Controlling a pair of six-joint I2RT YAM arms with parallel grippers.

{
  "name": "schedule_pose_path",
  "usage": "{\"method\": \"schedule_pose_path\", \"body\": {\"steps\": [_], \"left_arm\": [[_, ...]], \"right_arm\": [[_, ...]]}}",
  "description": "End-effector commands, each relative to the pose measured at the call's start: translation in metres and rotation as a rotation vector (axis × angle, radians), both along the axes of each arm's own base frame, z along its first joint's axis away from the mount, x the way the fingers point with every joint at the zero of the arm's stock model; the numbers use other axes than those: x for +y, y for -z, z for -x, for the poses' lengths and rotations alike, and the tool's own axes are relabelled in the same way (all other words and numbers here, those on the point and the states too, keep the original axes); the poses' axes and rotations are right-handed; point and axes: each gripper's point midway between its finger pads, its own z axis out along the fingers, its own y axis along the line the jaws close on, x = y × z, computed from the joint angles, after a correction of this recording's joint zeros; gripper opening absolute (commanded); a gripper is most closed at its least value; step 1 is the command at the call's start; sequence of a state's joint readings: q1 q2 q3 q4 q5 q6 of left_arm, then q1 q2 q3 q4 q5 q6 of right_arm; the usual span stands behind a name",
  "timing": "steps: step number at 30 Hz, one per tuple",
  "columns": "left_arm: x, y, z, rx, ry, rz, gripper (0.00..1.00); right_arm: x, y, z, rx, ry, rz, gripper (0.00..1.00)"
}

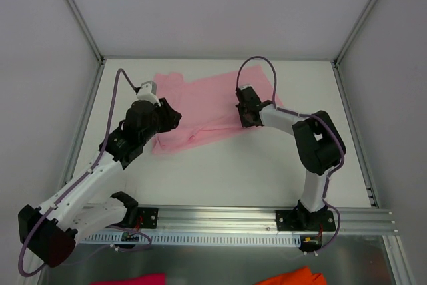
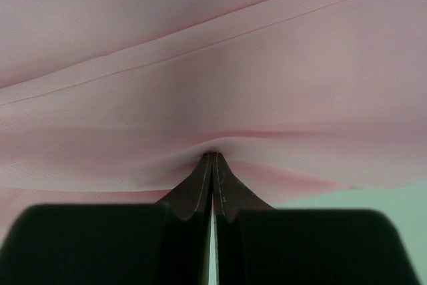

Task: Fold and stack the t-shirts
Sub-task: Fold the flattened tshirt in 1/3 of the way

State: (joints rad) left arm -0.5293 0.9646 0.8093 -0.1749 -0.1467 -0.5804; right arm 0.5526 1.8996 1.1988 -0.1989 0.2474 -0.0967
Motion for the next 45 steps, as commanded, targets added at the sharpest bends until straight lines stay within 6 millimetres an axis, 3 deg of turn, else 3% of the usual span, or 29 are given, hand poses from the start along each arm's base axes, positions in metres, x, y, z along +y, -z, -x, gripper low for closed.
{"method": "schedule_pose_path", "body": {"steps": [1, 5, 11, 16, 20, 24, 27, 29, 30, 31, 32, 33, 35, 36, 38, 39, 41, 42, 44, 45], "left_arm": [[0.008, -0.018, 0.008, -0.05, -0.025, 0.016, 0.33], [0.011, -0.03, 0.007, -0.071, -0.035, 0.015, 0.34], [0.014, -0.035, -0.004, -0.062, -0.068, -0.034, 0.34], [0.013, -0.035, -0.003, -0.064, -0.057, -0.029, 0.34], [0.013, -0.03, -0.001, -0.056, -0.053, -0.03, 0.34], [0.007, -0.026, -0.001, -0.053, -0.023, -0.027, 0.34], [0.003, -0.018, -0.006, -0.046, -0.016, -0.035, 0.35], [-0.004, -0.009, -0.012, -0.031, 0.001, -0.038, 0.35], [-0.007, 0.005, -0.016, -0.002, 0.006, -0.057, 0.35], [-0.008, 0.011, -0.021, 0.001, 0.006, -0.071, 0.35], [-0.013, 0.011, -0.029, -0.016, 0.013, -0.068, 0.35], [-0.019, 0.03, -0.037, 0.02, 0.026, -0.099, 0.31], [-0.025, 0.039, -0.056, 0.03, 0.019, -0.136, 0.22], [-0.029, 0.072, -0.065, 0.112, 0.016, -0.182, 0.17], [-0.041, 0.084, -0.08, 0.143, 0.038, -0.166, 0.0], [-0.044, 0.106, -0.088, 0.18, 0.039, -0.187, 0.0], [-0.047, 0.108, -0.109, 0.191, 0.034, -0.167, 0.0], [-0.047, 0.125, -0.114, 0.235, 0.035, -0.18, 0.0], [-0.047, 0.119, -0.133, 0.219, 0.017, -0.171, 0.0], [-0.04, 0.132, -0.135, 0.262, 0.009, -0.195, 0.0]], "right_arm": [[0.008, 0.001, 0.015, 0.041, -0.026, -0.02, 0.01], [0.021, -0.01, 0.042, 0.036, -0.06, -0.044, 0.02], [0.049, -0.019, 0.106, 0.052, -0.104, -0.008, 0.02], [0.046, -0.014, 0.136, 0.047, -0.084, 0.113, 0.01], [0.045, -0.019, 0.144, 0.011, -0.073, 0.126, 0.01], [0.042, -0.043, 0.128, -0.112, -0.056, 0.117, 0.01], [0.045, -0.073, 0.106, -0.221, -0.051, 0.079, 0.01], [0.043, -0.087, 0.081, -0.265, -0.028, 0.061, 0.01], [0.042, -0.089, 0.073, -0.264, -0.021, 0.054, 0.01], [0.037, -0.082, 0.061, -0.246, -0.012, 0.068, 0.01], [0.04, -0.087, 0.052, -0.261, -0.003, 0.061, 0.01], [0.039, -0.086, 0.045, -0.262, -0.011, 0.074, 0.01], [0.042, -0.084, 0.028, -0.269, -0.031, 0.092, 0.01], [0.04, -0.083, 0.019, -0.273, -0.029, 0.094, 0.01], [0.05, -0.082, -0.002, -0.276, -0.051, 0.082, 0.01], [0.046, -0.082, -0.013, -0.261, -0.045, 0.07, 0.01], [0.046, -0.085, -0.03, -0.244, -0.046, 0.052, 0.01], [0.045, -0.088, -0.046, -0.232, -0.037, 0.029, 0.01], [0.043, -0.089, -0.059, -0.214, -0.038, 0.015, 0.01], [0.039, -0.089, -0.071, -0.205, -0.032, 0.008, 0.01]]}}
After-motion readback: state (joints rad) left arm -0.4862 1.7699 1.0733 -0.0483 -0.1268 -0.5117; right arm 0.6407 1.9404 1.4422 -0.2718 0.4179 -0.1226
